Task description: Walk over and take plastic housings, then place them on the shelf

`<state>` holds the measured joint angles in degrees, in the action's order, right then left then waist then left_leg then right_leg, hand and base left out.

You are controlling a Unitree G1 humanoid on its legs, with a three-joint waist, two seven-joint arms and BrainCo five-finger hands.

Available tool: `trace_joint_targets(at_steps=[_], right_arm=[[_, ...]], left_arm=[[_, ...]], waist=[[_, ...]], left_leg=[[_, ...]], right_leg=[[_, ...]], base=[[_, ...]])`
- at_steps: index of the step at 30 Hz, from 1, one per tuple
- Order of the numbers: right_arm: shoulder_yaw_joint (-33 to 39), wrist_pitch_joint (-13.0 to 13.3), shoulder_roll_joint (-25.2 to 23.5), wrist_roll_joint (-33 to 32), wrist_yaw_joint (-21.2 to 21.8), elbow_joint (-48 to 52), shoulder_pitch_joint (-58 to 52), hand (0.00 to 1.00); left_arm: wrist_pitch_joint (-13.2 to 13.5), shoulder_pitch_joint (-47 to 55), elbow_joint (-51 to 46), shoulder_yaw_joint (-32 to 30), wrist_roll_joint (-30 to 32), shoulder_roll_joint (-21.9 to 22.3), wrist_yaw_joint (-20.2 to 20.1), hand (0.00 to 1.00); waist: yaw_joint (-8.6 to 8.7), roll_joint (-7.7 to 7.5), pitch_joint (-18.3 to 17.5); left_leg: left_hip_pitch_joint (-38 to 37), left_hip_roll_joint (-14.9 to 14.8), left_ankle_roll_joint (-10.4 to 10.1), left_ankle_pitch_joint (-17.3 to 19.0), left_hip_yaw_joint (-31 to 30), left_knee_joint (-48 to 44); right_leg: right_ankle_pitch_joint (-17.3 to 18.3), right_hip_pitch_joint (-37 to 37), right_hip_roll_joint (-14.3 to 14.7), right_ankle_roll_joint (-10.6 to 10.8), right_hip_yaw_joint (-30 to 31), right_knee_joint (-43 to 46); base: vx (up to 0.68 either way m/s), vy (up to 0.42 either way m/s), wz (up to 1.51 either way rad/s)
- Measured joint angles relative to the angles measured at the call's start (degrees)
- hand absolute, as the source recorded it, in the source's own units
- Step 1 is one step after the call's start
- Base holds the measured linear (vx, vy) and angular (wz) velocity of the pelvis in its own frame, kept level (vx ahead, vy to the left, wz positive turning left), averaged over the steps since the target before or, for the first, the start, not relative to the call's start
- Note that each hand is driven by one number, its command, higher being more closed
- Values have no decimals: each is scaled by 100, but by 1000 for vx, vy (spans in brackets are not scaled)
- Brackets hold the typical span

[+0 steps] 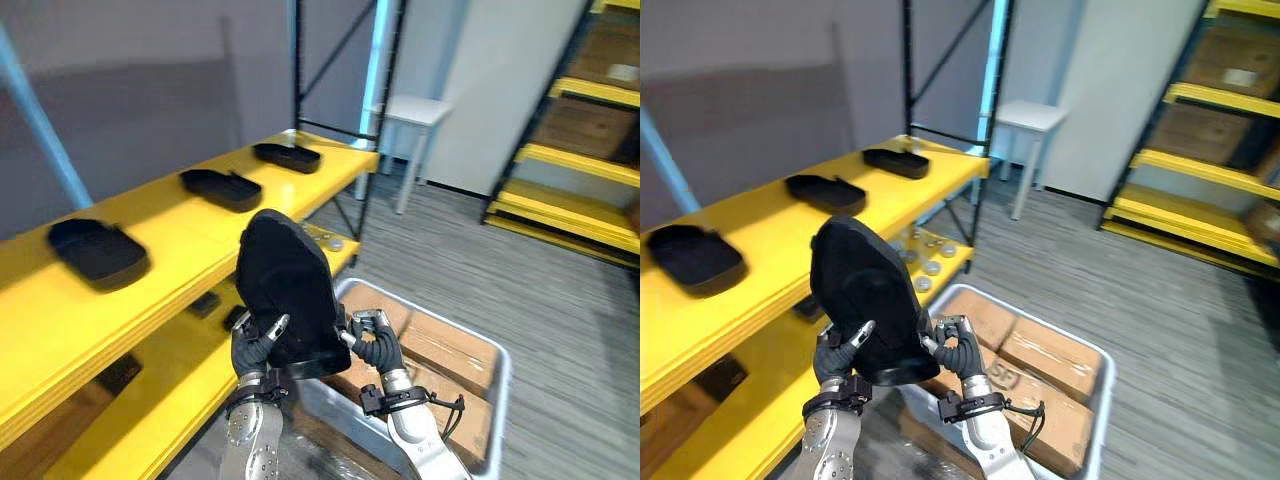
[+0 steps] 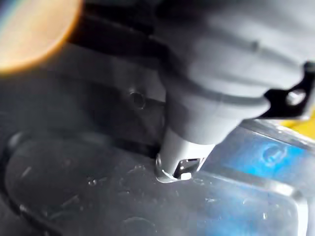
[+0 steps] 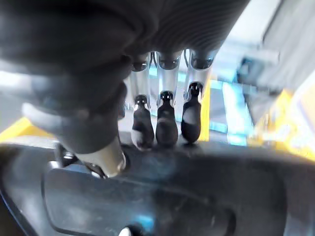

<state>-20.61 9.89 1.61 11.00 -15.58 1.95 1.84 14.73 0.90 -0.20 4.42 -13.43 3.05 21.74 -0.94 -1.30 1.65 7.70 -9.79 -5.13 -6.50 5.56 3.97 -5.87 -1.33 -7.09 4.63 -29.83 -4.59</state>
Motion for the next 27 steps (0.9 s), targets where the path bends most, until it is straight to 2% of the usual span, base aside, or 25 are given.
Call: trace_joint_targets(at_steps=[1, 3, 4, 7, 9, 10, 11, 13, 14, 15, 16, 17, 18, 19, 20, 21, 22, 23, 24, 25, 27], right_arm=[[69, 0, 4, -2, -1, 47, 0, 0], [269, 14, -34, -125, -24, 334, -22, 0], [445, 27, -44, -229, -36, 612, -32, 0], [877, 175, -24, -663, 51, 989, -108, 0], [1326, 348, -9, -1576, 341, 1094, -232, 0], [1402, 386, -2, -1879, 461, 1092, -252, 0], [1542, 454, 82, -2926, 900, 1093, -340, 0], [1655, 461, 223, -4395, 1571, 1105, -592, 0], [1675, 461, 243, -5139, 2005, 1130, -680, 0], [1719, 461, 245, -5555, 2275, 1167, -696, 0], [1723, 459, 203, -5990, 2555, 1255, -714, 0], [1710, 452, 161, -6267, 2779, 1355, -730, 0], [1729, 404, 154, -6644, 3041, 1470, -771, 0], [1830, 394, 134, -6873, 3232, 1605, -959, 0], [1856, 394, 124, -6906, 3262, 1610, -999, 0], [2007, 398, 60, -6807, 3199, 1618, -1174, 0], [2228, 405, -2, -6429, 2979, 1604, -1306, 0], [2354, 418, -32, -6159, 2798, 1573, -1341, 0], [2612, 428, -95, -5534, 2422, 1508, -1384, 0], [2864, 438, -148, -5086, 2143, 1444, -1452, 0], [3043, 437, -226, -4440, 1714, 1378, -1582, 0]], left_arm=[[-64, 37, -154, -112, 524, 6, 259, 100], [-153, 259, -587, -566, 1196, 39, 617, 100], [-258, 426, -914, -983, 1635, 45, 867, 100], [-486, 636, -1431, -1564, 2342, 40, 1320, 100], [-638, 611, -1952, -1683, 2922, 37, 1560, 100], [-655, 577, -2084, -1684, 3055, 37, 1576, 100], [-654, 467, -2252, -1648, 3265, 42, 1586, 100], [-635, 225, -2388, -1568, 3334, 10, 1501, 100], [-601, 53, -2426, -1591, 3321, -89, 1452, 100], [-588, -61, -2459, -1594, 3267, -188, 1406, 100], [-541, -177, -2484, -1588, 3210, -276, 1387, 100], [-513, -283, -2498, -1608, 3140, -369, 1389, 100], [-482, -334, -2500, -1657, 2983, -405, 1348, 100], [-474, -317, -2499, -1657, 2761, -400, 1253, 100], [-472, -311, -2500, -1659, 2736, -395, 1248, 100], [-461, -284, -2502, -1672, 2590, -402, 1222, 100], [-417, -279, -2501, -1751, 2433, -400, 1176, 100], [-399, -268, -2504, -1809, 2318, -399, 1177, 100], [-381, -237, -2507, -1937, 2072, -397, 1171, 100], [-349, -105, -2511, -2050, 1824, -298, 1168, 100], [-204, 248, -2651, -2199, 1389, -178, 1032, 100]], waist=[[-32, 19, 7], [-120, 27, 11], [-184, 20, 7], [-259, 5, -2], [-277, -30, -29], [-278, -43, -32], [-240, 0, -26], [-181, -14, -17], [-121, -72, 18], [-117, -104, 36], [-88, -84, 80], [-53, -119, 127], [18, -135, 164], [33, -144, 183], [33, -145, 199], [43, -152, 210], [103, -174, 249], [157, -188, 281], [227, -293, 331], [248, -241, 423], [178, -92, 432]], left_leg=[[69, -42, 87, 10, 508, -38], [72, -51, 152, -32, 1073, -40], [38, 43, 222, -94, 1087, 0], [-122, 310, 309, -182, 1076, 121], [-183, 596, 312, -277, 878, 123], [-185, 676, 297, -229, 826, 122], [-211, 791, 346, -169, 614, 122], [-374, 936, 415, -199, 220, 95], [-504, 1009, 481, -157, -43, 90], [-550, 1015, 545, -113, -218, 67], [-553, 960, 632, -53, -445, 34], [-544, 929, 706, -1, -673, 15], [-562, 905, 754, 35, -950, 1], [-638, 913, 763, 73, -1232, -11], [-674, 916, 762, 75, -1287, -11], [-709, 952, 722, 100, -1464, -57], [-689, 1040, 710, 126, -1683, -116], [-683, 1101, 702, 137, -1786, -141], [-670, 1293, 669, 181, -1940, -206], [-690, 1407, 611, 316, -2057, -291], [-677, 1336, 573, 371, -2027, -361]], right_leg=[[26, -56, -95, 35, -245, 57], [142, -83, -260, 194, -381, 183], [185, -97, -365, 227, -382, 225], [185, -283, -610, 329, -468, 227], [299, -486, -921, 531, -781, 440], [374, -472, -1046, 556, -880, 644], [513, -418, -1323, 502, -1037, 1268], [521, -351, -1781, 380, -1053, 2473], [336, -256, -2017, -35, -939, 3224], [54, -80, -2080, -433, -622, 3692], [233, 133, -1978, -424, -117, 4083], [833, 348, -1670, -285, 407, 4368], [1335, 540, -1134, -187, 987, 4410], [1649, 652, -512, -138, 1516, 4071], [1697, 662, -378, -131, 1616, 3948], [1745, 699, 69, -119, 2023, 3421], [1745, 773, 428, -121, 2500, 2827], [1734, 796, 566, -134, 2763, 2523], [1633, 794, 673, -209, 3259, 1959], [1338, 712, 649, -410, 3313, 1956], [1240, 599, 692, -468, 3257, 1699]], base=[[25, 90, 128], [87, 138, 59], [127, 163, 26], [146, 120, 24], [184, 101, 64], [214, 121, 85], [214, 153, 88], [216, 185, 116], [191, 197, 116], [167, 180, 110], [126, 77, 97], [108, -35, 119], [128, -85, 142], [105, -68, 116], [104, -39, 100], [86, -33, 87], [77, -42, 98], [68, -95, 97], [55, -100, 83], [53, -103, 59], [79, -60, 7]])
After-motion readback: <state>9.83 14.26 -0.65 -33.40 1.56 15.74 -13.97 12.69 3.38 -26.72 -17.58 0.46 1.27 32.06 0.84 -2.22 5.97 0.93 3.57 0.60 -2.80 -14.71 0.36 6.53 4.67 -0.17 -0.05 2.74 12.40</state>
